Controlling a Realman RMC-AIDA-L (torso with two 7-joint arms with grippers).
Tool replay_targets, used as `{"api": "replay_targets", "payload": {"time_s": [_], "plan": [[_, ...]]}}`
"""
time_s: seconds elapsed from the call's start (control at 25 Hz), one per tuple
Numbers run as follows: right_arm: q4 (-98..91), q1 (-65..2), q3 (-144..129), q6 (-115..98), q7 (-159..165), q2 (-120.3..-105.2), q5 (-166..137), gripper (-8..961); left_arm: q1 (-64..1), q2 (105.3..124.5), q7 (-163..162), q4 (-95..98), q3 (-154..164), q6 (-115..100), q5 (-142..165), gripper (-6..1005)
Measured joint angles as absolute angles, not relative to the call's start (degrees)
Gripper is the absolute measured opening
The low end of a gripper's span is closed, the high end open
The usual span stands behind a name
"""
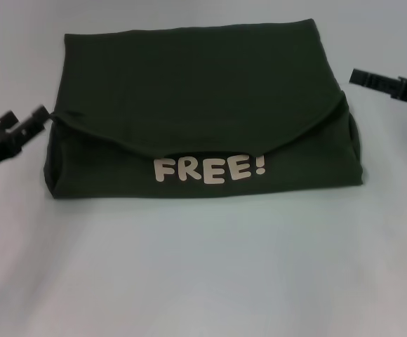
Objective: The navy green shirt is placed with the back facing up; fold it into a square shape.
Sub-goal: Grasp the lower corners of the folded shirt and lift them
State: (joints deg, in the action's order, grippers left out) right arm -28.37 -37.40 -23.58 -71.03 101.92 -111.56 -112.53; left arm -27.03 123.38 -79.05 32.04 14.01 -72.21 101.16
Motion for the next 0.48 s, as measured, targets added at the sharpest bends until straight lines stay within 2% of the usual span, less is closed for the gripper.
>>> {"api": "replay_targets", "payload": {"time_s": [0.2,0.48], "plan": [[-29.31,-34.13,-23.21,-76.48,103.46,-111.75,-111.82,741,-24.12,124.02,-75.86,34.62,18.00,-73.26,104.92,860],[-29.30,-32.68,-23.02,-76.89,104.36,-112.96,-110.84,738,-22.77,124.09,-70.44,35.72,18.08,-71.20,111.64,860]]}}
